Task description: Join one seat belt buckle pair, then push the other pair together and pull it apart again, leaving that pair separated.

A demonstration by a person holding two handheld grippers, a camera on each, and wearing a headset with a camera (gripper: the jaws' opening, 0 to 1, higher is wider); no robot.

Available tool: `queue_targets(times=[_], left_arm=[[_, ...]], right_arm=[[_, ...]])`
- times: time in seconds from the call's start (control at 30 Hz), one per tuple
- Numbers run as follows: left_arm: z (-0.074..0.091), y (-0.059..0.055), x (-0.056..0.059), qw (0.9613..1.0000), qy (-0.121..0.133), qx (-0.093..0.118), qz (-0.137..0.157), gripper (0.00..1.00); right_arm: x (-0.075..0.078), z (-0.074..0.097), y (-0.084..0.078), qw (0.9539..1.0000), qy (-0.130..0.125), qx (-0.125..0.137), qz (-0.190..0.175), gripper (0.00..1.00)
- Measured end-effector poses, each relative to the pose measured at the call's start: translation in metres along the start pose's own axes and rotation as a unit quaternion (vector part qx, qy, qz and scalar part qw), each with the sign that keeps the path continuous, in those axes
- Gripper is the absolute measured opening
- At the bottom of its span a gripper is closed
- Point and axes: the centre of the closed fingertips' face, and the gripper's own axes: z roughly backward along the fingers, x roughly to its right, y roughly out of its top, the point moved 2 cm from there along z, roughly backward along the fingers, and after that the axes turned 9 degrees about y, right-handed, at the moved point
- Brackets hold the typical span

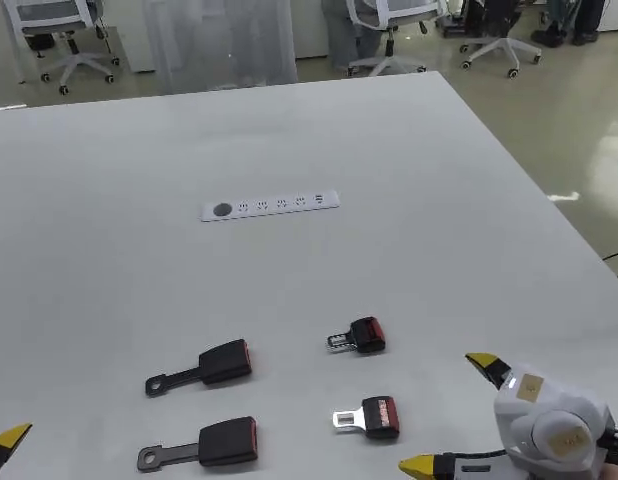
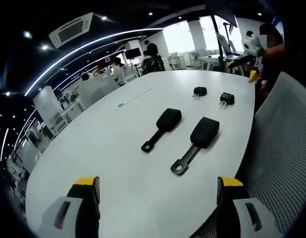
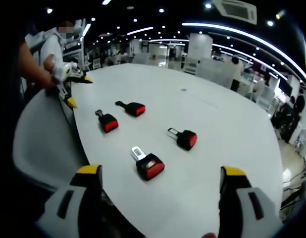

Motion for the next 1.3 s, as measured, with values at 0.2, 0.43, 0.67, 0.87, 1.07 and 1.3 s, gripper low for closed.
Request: queue_targets(times=[0.2,0.43,0.67,0.87,1.07,1.3], left_arm=[[0.000,0.000,0.001,1.0000,-0.003,0.000,-0.002,1.00],[0.000,0.002,0.001,1.0000,-0.002,0.004,-0.001,1.00],[0.000,0.001,0.001,1.0000,-0.001,0.001,-0.003,1.00],[0.001,0.002,-0.001,1.0000,0.006,0.002,0.000,1.00],[0.001,0.002,-0.001,1.0000,0.007,0.004,-0.001,1.00],[0.002,0.006,-0.001,0.9999,0.011,0.009,-0.002,1.00]], right_arm=[[-0.003,-0.002,0.004,0.9999,0.004,0.012,0.002,1.00],[-0.008,0.000,0.001,0.9999,0.009,0.007,0.006,1.00],[-0.013,0.000,0.004,0.9996,0.024,0.010,0.014,0.99],[-0.018,0.000,0.002,0.9995,0.030,0.003,0.008,0.91],[-0.020,0.002,0.006,0.9996,0.023,0.015,0.001,0.94],[-0.015,0.009,0.002,0.9998,0.013,0.013,-0.012,0.94]])
